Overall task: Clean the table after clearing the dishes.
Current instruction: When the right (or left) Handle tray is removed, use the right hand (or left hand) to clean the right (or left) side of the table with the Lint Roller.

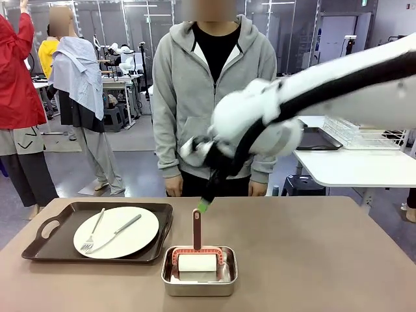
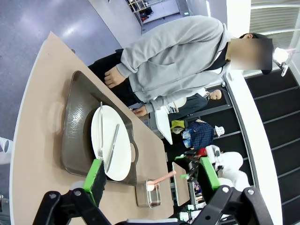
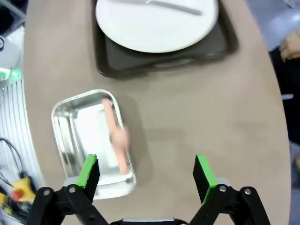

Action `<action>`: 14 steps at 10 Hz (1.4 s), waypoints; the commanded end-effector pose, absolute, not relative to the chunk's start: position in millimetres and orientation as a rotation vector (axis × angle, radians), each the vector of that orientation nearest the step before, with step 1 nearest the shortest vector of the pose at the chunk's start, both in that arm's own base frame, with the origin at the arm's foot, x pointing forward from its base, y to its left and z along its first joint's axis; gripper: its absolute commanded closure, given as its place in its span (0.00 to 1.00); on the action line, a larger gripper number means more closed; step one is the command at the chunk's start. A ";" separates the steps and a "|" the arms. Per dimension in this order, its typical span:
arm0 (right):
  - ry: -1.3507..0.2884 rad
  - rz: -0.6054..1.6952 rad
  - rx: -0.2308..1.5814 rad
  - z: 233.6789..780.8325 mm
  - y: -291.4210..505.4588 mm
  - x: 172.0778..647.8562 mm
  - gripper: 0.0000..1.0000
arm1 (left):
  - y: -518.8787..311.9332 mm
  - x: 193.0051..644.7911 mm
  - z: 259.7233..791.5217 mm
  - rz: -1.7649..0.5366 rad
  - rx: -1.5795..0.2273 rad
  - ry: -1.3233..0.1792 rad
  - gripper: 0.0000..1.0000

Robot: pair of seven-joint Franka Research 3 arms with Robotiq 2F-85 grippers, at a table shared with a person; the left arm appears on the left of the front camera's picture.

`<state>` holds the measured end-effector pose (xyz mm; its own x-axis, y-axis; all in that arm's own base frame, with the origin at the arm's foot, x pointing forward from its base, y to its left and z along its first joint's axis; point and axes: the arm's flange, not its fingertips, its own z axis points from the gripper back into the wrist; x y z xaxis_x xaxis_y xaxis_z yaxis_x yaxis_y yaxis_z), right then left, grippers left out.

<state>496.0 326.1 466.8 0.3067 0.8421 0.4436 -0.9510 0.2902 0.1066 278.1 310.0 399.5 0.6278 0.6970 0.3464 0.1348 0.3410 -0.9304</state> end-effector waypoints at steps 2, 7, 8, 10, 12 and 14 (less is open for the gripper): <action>-0.442 0.349 0.862 498.4 148.6 503.2 0.00 | 311.6 275.6 399.7 0.424 -1.207 -0.858 0.00; -0.485 -0.416 1.226 440.4 -144.6 405.9 0.00 | 311.6 275.6 399.7 0.424 -1.207 -0.858 0.00; -0.534 -0.487 1.292 420.7 -175.7 380.9 0.00 | 311.6 275.6 399.7 0.424 -1.207 -0.858 0.00; -0.640 -0.572 1.399 376.4 -211.7 328.5 0.00 | 311.6 275.6 399.7 0.424 -1.207 -0.858 0.00; -0.645 -0.647 1.391 353.6 -213.8 314.4 0.00 | 311.6 275.6 399.7 0.424 -1.207 -0.858 0.00; -0.559 -0.606 1.361 352.1 -230.0 306.9 0.00 | 311.6 275.6 399.7 0.424 -1.207 -0.858 0.00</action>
<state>308.3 -232.2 338.0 0.6564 -0.7541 -0.0242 0.0903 0.0466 0.9948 278.0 310.1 399.5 0.6276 0.6973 0.3464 0.1344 0.3412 -0.9303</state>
